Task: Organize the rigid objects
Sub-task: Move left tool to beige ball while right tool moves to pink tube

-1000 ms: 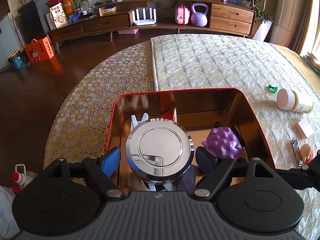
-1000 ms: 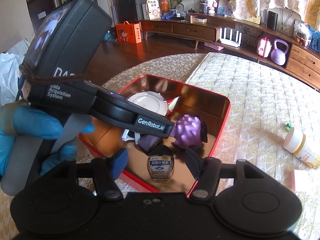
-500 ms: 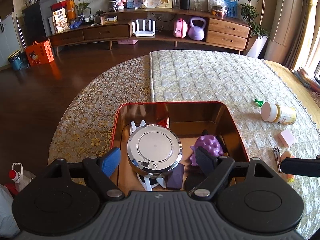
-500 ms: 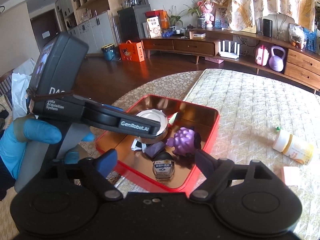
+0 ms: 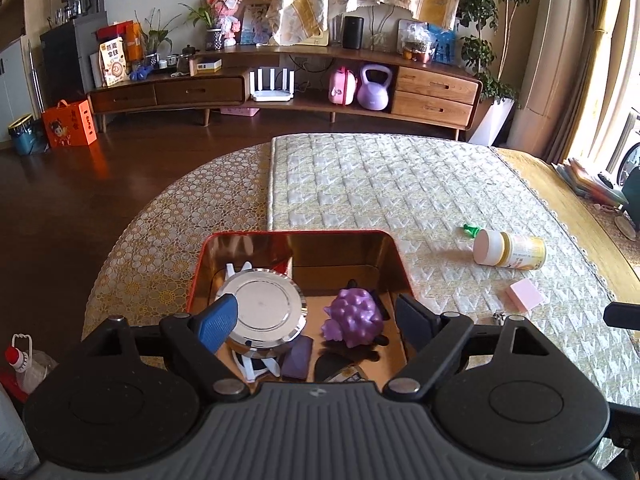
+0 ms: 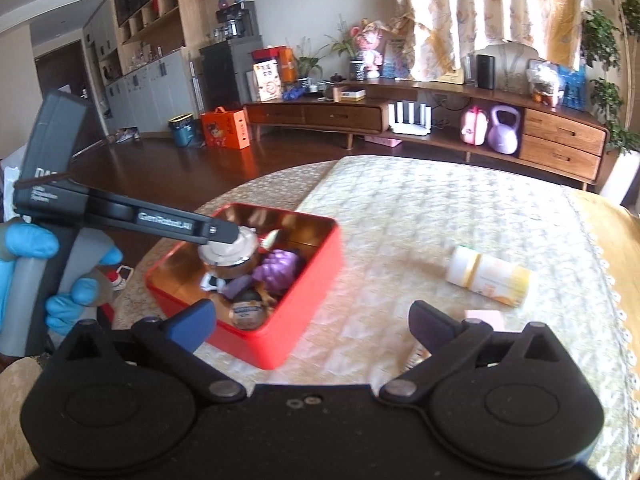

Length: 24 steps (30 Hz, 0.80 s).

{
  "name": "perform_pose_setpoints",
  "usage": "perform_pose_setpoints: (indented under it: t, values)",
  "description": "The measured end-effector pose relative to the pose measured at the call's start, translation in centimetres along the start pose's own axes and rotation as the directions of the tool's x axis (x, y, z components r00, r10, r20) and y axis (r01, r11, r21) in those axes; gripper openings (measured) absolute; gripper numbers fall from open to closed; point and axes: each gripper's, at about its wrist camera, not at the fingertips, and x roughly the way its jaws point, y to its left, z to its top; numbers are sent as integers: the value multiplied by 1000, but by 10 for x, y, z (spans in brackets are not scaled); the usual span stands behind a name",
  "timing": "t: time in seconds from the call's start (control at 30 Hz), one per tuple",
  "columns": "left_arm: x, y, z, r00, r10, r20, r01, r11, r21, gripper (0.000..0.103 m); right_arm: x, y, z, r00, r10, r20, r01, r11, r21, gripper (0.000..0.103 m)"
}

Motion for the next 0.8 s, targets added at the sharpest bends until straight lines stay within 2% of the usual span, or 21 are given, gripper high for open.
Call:
perform_pose_setpoints:
  t: [0.23, 0.33, 0.5, 0.8]
  values:
    - [5, -41, -2, 999, -46, -15, 47, 997, 54, 86, -6, -36, -27, 998, -62, -32, 63, 996, 58, 103]
    - [11, -60, -4, 997, -71, -29, 73, 995, 75, 86, -4, -44, -34, 995, -87, -42, 88, 995, 36, 103]
    - [21, -92, -9, 993, -107, -54, 113, 986, 126, 86, 4, -52, -44, 993, -101, -66, 101, 995, -11, 102]
    - [48, -135, -14, 985, -128, -112, 144, 978, 151, 86, 20, -72, -54, 989, -115, -98, 118, 992, 35, 96]
